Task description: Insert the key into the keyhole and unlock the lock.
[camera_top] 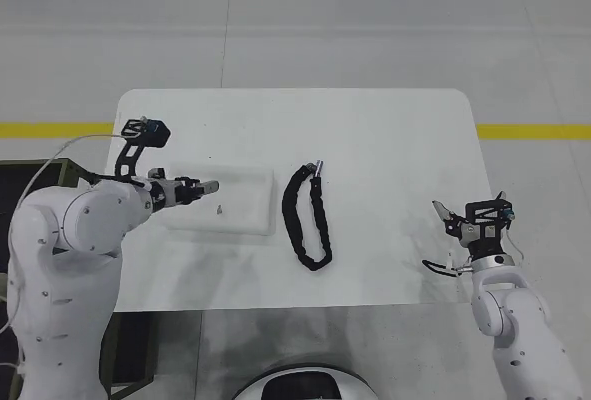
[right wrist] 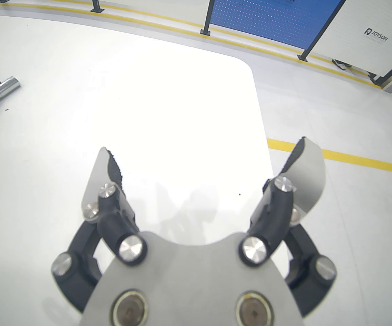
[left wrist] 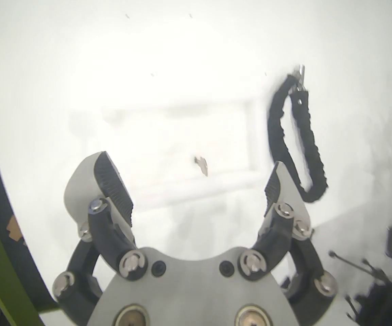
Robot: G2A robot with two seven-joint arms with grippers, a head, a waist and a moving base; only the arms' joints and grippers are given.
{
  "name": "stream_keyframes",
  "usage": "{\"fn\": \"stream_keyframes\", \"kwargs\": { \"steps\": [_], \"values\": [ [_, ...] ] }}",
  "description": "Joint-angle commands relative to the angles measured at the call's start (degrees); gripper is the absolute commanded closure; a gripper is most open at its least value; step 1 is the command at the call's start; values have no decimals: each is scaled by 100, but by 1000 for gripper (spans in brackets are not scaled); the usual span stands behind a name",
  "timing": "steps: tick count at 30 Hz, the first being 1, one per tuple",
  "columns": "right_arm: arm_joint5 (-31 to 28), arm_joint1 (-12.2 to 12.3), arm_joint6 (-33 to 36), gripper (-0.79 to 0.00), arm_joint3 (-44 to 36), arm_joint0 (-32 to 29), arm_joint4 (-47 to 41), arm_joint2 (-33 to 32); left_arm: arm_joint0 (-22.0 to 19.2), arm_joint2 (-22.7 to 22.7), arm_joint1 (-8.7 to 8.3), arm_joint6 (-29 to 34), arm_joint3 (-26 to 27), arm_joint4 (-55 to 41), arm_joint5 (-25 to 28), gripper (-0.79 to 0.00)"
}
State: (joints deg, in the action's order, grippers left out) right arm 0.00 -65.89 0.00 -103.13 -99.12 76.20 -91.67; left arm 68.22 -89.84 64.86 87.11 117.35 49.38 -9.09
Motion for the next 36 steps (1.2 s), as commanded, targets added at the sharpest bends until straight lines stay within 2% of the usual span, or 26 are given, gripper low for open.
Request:
{"fn": "stream_keyframes", "kwargs": {
  "steps": [1, 2, 3, 12, 18, 23, 24, 25, 29, 36],
  "values": [
    [0, 0, 0, -785, 0, 0, 0, 0, -136, 133, -54, 89, -348, -318, -18, -542],
    [0, 0, 0, -785, 0, 0, 0, 0, -195, 187, -86, 89, -439, -333, -19, -683],
    [0, 0, 0, -785, 0, 0, 0, 0, -243, 238, -115, 89, -529, -299, -39, -785],
    [0, 0, 0, -785, 0, 0, 0, 0, -258, 297, -138, 68, -663, -296, -91, -785],
    [0, 0, 0, -785, 0, 0, 0, 0, -241, 600, -136, -153, -979, -352, -35, -785],
    [0, 0, 0, -785, 0, 0, 0, 0, -400, 899, -141, -109, -1317, -254, 85, -508],
    [0, 0, 0, -785, 0, 0, 0, 0, -428, 951, -140, -121, -1379, -245, 94, -388],
    [0, 0, 0, -785, 0, 0, 0, 0, -454, 1002, -141, -133, -1429, -209, 99, -351],
    [0, 0, 0, -785, 0, 0, 0, 0, -532, 1112, -146, -159, -1544, -174, 93, -320],
    [0, 0, 0, -785, 0, 0, 0, 0, -642, 1232, -157, -119, -1666, -249, 81, -311]
  ]
}}
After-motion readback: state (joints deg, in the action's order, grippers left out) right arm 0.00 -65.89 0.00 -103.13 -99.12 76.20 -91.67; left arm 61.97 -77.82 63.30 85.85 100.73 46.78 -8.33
